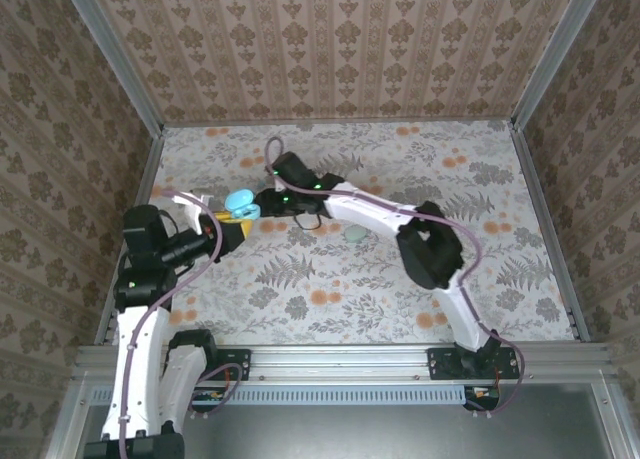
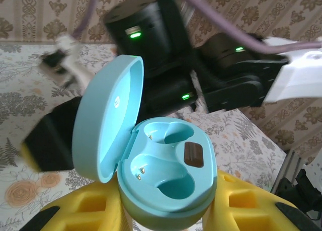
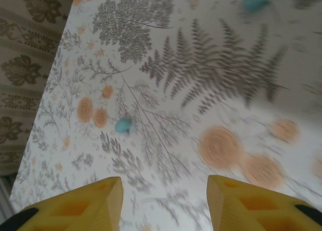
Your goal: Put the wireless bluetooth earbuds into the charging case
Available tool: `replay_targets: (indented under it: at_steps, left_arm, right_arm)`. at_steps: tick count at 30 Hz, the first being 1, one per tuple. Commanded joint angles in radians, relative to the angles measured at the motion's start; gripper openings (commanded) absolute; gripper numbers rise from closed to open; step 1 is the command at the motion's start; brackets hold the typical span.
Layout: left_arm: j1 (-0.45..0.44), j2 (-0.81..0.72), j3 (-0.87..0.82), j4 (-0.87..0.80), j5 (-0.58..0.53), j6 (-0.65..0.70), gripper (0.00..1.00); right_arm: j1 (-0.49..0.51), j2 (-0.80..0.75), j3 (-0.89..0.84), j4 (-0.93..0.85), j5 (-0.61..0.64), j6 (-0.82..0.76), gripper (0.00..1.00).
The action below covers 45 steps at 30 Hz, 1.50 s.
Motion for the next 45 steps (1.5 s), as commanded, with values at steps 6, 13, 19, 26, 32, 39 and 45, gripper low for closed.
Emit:
replay_targets:
  at_steps: [6, 13, 19, 26, 32, 39, 45]
  left_arm:
    - [0.037, -0.075, 0.062, -0.104, -0.026, 0.036, 0.08]
    - [0.044, -0.095, 0.082, -0.143, -0.042, 0.037, 0.08]
    - [0.046, -0.092, 0.082, -0.135, -0.044, 0.029, 0.08]
    - [0.046, -0.095, 0.079, -0.125, -0.035, 0.017, 0.08]
    - [0.046, -0.104, 0.072, -0.130, -0.035, 0.019, 0.08]
    - [0.046, -0.108, 0.066, -0.133, -0.034, 0.020, 0.08]
    - [0.046, -0.110, 0.061, -0.133, -0.035, 0.022, 0.08]
  right_arm:
    - [0.111, 0.340, 0.508, -0.132, 0.138, -0.066, 0.48]
    - [0.164, 0.482, 0.641, -0.091, 0.282, -0.106, 0.49]
    - [0.200, 0.507, 0.649, -0.093, 0.365, -0.183, 0.48]
    - [0.210, 0.547, 0.672, -0.099, 0.399, -0.202, 0.48]
    - [0.229, 0.585, 0.702, -0.084, 0.428, -0.232, 0.50]
    - [0.243, 0.620, 0.734, -0.089, 0.450, -0.256, 0.50]
    - [0.247, 0.614, 0.732, -0.128, 0.451, -0.249, 0.37]
